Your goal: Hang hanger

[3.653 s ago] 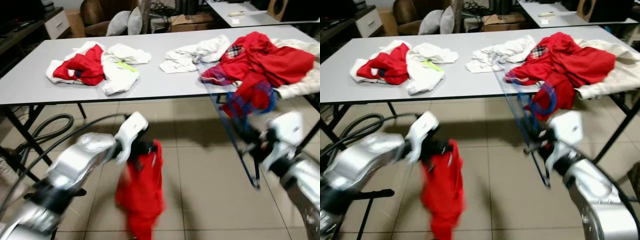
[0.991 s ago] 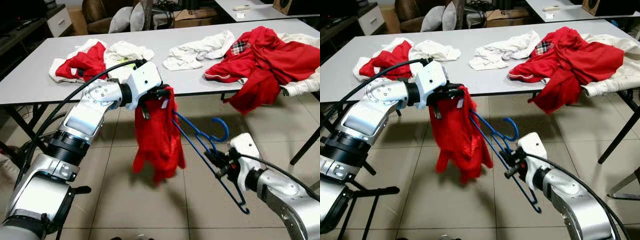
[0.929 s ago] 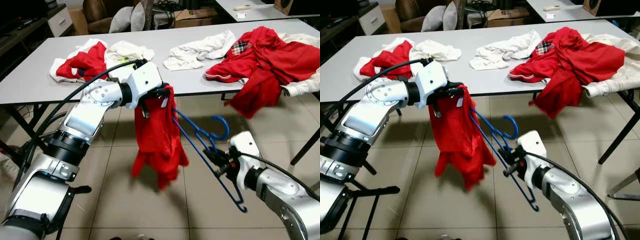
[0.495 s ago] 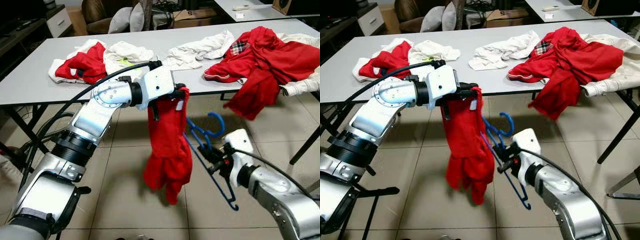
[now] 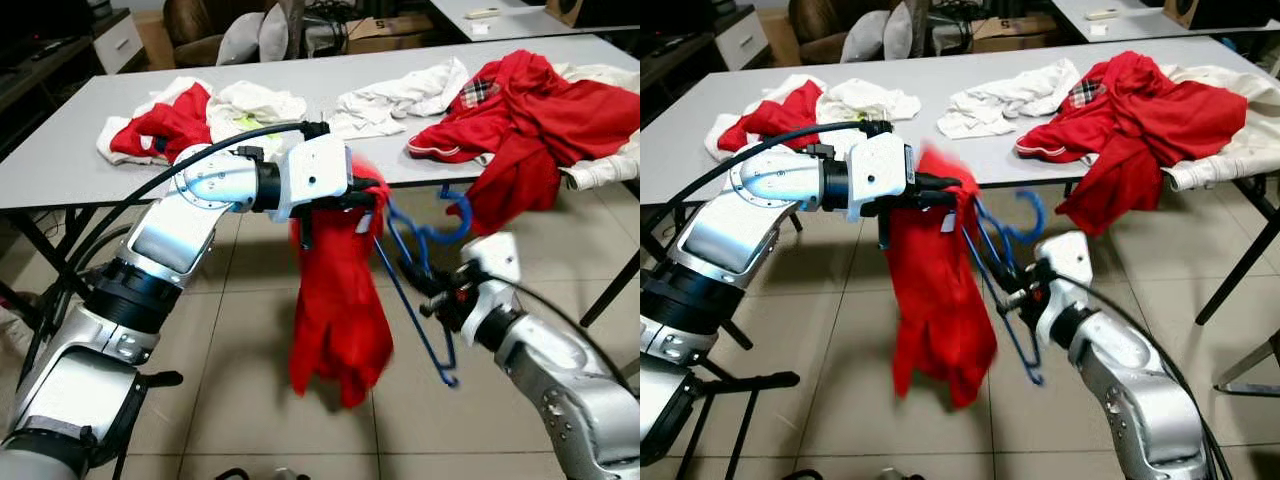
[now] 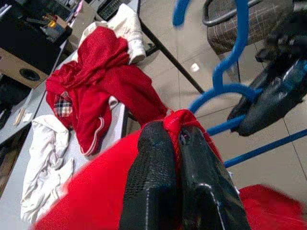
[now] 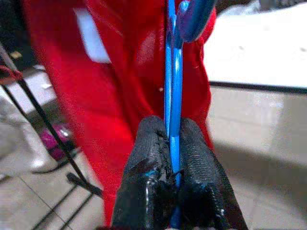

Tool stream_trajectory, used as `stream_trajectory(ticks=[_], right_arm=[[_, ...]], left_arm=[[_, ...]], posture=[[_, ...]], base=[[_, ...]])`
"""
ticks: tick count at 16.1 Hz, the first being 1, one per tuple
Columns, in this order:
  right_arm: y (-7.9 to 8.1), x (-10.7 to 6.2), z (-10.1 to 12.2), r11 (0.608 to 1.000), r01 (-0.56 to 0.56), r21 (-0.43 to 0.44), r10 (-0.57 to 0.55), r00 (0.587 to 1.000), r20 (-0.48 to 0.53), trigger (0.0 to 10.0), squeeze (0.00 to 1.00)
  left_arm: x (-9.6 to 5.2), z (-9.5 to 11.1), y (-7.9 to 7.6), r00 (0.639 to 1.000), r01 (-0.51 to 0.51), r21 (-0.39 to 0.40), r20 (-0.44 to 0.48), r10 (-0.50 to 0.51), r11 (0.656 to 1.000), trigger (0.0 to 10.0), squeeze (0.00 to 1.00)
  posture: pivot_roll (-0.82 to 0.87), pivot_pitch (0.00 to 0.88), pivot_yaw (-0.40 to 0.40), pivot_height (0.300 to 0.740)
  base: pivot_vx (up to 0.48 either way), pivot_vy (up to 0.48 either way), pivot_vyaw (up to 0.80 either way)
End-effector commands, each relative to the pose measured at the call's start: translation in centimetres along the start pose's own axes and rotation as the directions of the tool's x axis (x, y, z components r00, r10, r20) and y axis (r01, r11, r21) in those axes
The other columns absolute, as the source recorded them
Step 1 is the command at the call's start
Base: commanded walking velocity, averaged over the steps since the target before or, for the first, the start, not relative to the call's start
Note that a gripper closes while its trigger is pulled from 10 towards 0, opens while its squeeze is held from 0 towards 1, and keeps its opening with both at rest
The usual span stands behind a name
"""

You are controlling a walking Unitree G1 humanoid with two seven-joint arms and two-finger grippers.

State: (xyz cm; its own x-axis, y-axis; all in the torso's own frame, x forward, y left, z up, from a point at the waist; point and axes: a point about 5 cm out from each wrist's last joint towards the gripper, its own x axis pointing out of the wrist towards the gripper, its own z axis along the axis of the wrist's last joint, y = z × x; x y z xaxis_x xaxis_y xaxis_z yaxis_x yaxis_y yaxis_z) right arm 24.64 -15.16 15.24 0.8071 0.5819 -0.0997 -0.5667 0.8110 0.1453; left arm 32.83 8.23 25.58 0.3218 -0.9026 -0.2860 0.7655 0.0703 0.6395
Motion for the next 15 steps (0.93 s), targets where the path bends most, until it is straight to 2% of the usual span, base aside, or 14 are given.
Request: stream_trajectory(ticks=[1, 3, 4, 6, 8, 9, 11, 13, 15], right_arm=[[0.2, -0.3, 1.7, 1.000, -0.019, -0.005, 0.019, 0.995, 0.098, 10.0, 0.00], [-0.1, -0.7, 2.2, 1.000, -0.005, 0.001, 0.005, 0.988, 0.153, 10.0, 0.00], [-0.2, -0.8, 2.3, 1.000, 0.003, 0.005, -0.003, 0.986, 0.168, 10.0, 0.00], [-0.3, -1.0, 2.4, 1.000, 0.020, 0.018, -0.023, 0.983, 0.181, 10.0, 0.00], [-0.7, -0.8, 2.2, 0.999, 0.041, 0.015, -0.043, 0.985, 0.167, 10.0, 0.00], [-0.8, -0.7, 2.2, 0.999, 0.045, 0.016, -0.047, 0.986, 0.161, 10.0, 0.00], [-1.0, -0.6, 2.1, 0.998, 0.055, 0.035, -0.060, 0.986, 0.154, 10.0, 0.00], [-1.1, -0.5, 1.8, 0.995, 0.044, 0.087, -0.057, 0.988, 0.144, 10.0, 0.00], [-1.1, 0.0, 2.0, 0.985, 0.019, 0.172, -0.047, 0.985, 0.165, 10.0, 0.00]], left_arm=[[-0.3, -0.8, -0.4, 0.998, 0.010, 0.010, -0.057, -0.009, 1.000, 1.2, 0.00], [-0.5, -1.7, -0.8, 0.993, 0.006, 0.026, -0.116, -0.003, 1.000, 0.7, 0.00], [-0.4, -1.8, -1.0, 0.993, 0.005, 0.024, -0.116, -0.002, 1.000, 0.8, 0.00], [-0.1, -1.6, -1.3, 0.995, -0.021, 0.023, -0.095, 0.023, 1.000, 1.1, 0.00], [0.0, -1.2, -1.1, 0.997, -0.034, 0.034, -0.075, 0.036, 0.999, 0.7, 0.00], [-0.1, -0.8, -0.7, 0.997, -0.053, 0.041, -0.050, 0.055, 0.998, 0.0, 0.00], [-0.1, -0.4, -0.3, 0.997, -0.073, 0.046, -0.030, 0.074, 0.996, 0.0, 0.00], [-0.3, -0.3, -0.2, 0.998, -0.066, 0.026, -0.013, 0.066, 0.998, 0.0, 0.00], [-0.3, 0.2, -0.2, 0.998, -0.044, -0.043, 0.048, 0.047, 0.998, 0.0, 0.00]], posture=[[-0.14, 0.000, 0.122, 0.740], [-0.14, 0.000, 0.122, 0.740], [-0.14, 0.000, 0.122, 0.740], [-0.14, 0.000, 0.123, 0.740], [-0.14, 0.000, 0.120, 0.740], [-0.14, 0.000, 0.118, 0.740], [-0.14, 0.000, 0.116, 0.740], [-0.14, 0.000, 0.119, 0.740], [-0.14, 0.000, 0.122, 0.740]], base=[[0.000, 0.000, 0.00], [0.000, 0.000, 0.00], [0.000, 0.000, 0.00], [0.000, 0.000, 0.00], [0.000, 0.000, 0.00], [0.000, 0.000, 0.00], [0.000, 0.000, 0.00], [0.000, 0.000, 0.00], [0.000, 0.000, 0.00]])
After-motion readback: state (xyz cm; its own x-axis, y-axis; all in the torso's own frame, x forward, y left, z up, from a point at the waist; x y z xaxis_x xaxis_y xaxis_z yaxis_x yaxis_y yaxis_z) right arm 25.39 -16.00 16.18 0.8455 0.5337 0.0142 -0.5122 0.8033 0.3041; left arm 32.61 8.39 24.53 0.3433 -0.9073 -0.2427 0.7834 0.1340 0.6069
